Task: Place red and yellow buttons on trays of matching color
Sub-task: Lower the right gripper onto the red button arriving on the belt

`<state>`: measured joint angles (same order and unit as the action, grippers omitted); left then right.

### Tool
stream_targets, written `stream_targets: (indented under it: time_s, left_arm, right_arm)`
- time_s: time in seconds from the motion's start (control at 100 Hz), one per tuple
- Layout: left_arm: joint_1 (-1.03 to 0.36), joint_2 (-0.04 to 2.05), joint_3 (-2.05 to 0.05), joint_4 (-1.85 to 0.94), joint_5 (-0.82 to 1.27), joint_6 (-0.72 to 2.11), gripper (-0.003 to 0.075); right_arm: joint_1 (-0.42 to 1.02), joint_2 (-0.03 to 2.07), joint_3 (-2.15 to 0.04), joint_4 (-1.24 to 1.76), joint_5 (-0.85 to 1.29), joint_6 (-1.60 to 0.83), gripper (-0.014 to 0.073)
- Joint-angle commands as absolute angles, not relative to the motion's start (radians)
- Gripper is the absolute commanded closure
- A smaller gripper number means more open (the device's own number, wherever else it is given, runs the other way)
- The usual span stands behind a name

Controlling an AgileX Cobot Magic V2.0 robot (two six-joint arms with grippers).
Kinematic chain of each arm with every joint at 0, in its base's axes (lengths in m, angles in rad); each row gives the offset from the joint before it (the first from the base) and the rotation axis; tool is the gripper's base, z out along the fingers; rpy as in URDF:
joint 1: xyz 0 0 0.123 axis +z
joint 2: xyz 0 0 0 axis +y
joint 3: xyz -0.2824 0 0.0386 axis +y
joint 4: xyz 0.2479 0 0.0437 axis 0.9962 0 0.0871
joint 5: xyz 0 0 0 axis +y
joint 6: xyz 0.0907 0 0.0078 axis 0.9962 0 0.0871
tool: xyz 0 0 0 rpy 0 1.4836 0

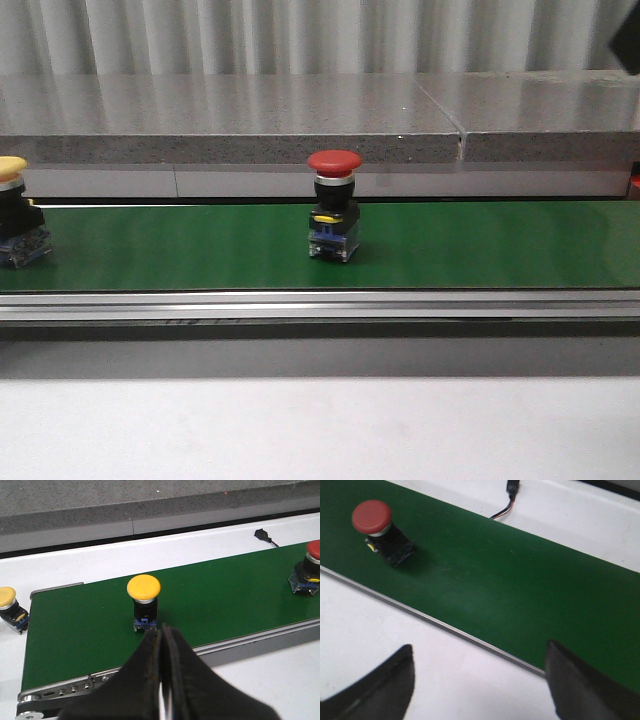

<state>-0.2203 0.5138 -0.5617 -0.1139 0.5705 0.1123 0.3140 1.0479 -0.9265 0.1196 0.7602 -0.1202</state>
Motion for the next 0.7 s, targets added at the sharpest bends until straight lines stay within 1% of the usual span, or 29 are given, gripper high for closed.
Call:
stream_targets:
  time_s: [0.0,0.22,0.44,0.69]
  left_arm:
    - [-0.227,0.516,-0.587,-0.121,0.507,0.113,0.0741]
    - [-0.227,0.516,-0.587,-0.121,0.507,0.113,0.0741]
    - [-0.227,0.516,-0.587,-0.121,0.507,0.113,0.0741]
    - [-0.227,0.516,-0.587,-0.121,0.507,0.113,0.0741]
  right_arm:
    - [0.343,1.11,-1.02,0.125,0.75,-0.132,-0.0065]
    - [0.411,1.274,-1.155,0.127,0.801,-0.132,-0.0065]
    - [0.46,1.447,-1.293,0.172,0.974,-0.221,-0.0065]
    - [0.461,1.6,-1.385,0.201,0.955,-0.271,-0.0065]
